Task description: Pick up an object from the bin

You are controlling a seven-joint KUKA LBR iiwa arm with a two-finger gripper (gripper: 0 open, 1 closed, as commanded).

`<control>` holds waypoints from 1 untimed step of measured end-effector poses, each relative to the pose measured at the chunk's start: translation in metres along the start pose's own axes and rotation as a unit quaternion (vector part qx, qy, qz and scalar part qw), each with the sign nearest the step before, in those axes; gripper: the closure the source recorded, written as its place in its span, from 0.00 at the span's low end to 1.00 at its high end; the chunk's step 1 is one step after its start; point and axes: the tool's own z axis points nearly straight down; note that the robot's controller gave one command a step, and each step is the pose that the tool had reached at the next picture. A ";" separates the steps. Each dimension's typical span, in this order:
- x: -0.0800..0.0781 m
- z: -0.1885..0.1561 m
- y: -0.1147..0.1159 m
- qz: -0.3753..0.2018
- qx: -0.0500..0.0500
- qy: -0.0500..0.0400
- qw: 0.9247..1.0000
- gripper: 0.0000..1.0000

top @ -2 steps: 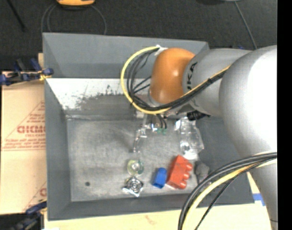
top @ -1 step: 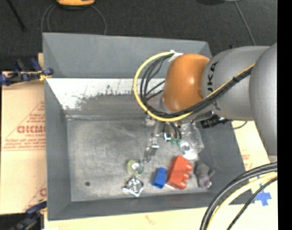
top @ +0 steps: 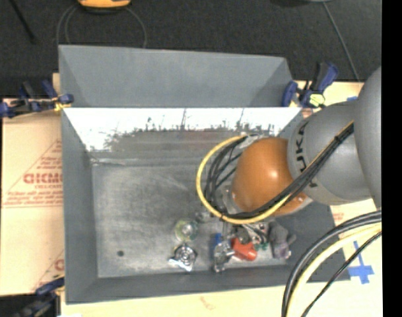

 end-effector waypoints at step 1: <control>0.028 -0.018 -0.080 -0.059 0.001 0.007 0.998 0.00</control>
Offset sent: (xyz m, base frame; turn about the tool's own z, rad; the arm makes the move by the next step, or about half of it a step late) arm -0.0104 -0.0790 0.0164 -0.1251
